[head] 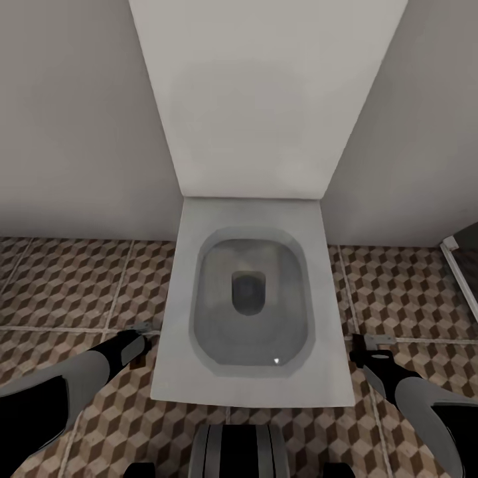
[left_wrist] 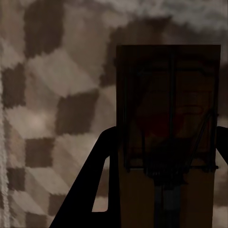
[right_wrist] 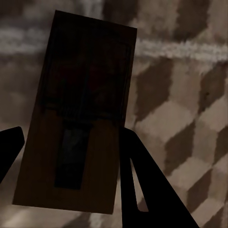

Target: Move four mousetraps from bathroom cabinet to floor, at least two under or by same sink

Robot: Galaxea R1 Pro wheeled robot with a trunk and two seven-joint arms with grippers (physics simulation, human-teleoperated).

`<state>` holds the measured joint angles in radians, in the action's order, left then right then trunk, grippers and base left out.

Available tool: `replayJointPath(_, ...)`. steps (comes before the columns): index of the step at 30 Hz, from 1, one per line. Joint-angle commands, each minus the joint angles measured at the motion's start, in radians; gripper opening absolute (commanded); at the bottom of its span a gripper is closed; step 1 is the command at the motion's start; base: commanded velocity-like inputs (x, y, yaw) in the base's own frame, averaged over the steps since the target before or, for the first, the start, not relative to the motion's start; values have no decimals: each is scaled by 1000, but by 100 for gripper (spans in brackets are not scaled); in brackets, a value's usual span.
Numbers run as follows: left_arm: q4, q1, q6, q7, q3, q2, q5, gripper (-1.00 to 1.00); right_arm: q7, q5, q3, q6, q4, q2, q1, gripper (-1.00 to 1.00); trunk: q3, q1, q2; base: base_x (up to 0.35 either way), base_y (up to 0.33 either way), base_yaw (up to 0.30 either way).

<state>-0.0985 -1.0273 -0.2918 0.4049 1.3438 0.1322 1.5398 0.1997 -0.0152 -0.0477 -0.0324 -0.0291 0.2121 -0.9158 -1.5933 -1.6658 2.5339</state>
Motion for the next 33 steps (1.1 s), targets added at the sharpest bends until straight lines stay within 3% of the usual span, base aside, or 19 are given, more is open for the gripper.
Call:
replayJointPath(1,-4,0,-4,9,6,1,3,-100,3,1,-5,-3,0,0,0,-100,-1,0,0,0,0,26)
replayJointPath(12,-4,0,-4,9,6,1,3,-100,3,2,-3,-4,0,1,0,-100,-2,0,0,0,0,5)
replayJointPath(13,-4,0,-4,9,6,1,3,-100,3,2,-3,-4,0,1,0,100,-2,0,0,0,0,0)
replayJointPath(33,-4,0,-4,9,6,1,3,-100,4,4,-2,-14,0,3,0,100,-2,0,0,0,0,0)
